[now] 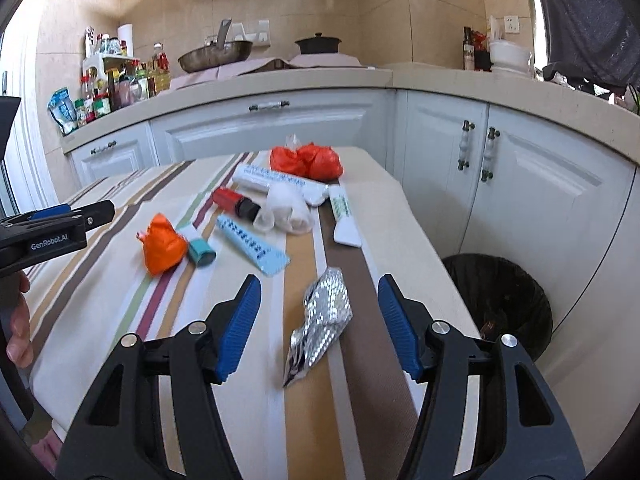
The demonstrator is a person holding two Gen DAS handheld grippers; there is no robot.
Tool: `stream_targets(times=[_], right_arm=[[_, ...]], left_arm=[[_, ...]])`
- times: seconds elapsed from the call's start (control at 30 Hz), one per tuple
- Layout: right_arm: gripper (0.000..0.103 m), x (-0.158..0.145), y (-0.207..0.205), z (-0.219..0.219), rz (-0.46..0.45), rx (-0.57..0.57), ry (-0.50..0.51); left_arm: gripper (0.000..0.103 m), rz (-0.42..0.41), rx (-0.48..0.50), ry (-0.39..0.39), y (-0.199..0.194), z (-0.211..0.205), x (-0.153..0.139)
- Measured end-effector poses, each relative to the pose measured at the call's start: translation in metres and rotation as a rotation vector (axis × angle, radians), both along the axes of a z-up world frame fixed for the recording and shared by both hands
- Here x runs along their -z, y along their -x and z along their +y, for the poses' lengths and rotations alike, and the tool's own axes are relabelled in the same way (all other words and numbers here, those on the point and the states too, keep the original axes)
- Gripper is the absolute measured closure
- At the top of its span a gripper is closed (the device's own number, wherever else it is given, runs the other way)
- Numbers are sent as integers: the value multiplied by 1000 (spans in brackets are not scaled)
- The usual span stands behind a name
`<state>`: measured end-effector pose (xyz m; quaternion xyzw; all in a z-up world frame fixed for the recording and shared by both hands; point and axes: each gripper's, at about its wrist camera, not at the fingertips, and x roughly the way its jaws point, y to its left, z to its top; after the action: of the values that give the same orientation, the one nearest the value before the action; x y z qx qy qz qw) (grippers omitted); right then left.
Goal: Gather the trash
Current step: 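Grasp the silver foil wrapper with the right tool while the left tool approaches the orange bag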
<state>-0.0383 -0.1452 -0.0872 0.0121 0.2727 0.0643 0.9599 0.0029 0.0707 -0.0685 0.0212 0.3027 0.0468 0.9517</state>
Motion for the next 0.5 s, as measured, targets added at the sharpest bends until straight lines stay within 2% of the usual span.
stream_targets(times=[0.03,0.2,0.37,0.5], right_arm=[[47,1,-1,0,6,-2,0],[77,12,-4,-1,57,-21,-16],[83,10,-2,-4,45,-20,-18],[83,6,-1,-9,31,-12,-25]], left_arm=[[26,6,1,3,1,0,2],[26,20,17,17,4,-3,7],[25,25,48,20,3,-12,8],[24,33,75,13,0,-25,11]])
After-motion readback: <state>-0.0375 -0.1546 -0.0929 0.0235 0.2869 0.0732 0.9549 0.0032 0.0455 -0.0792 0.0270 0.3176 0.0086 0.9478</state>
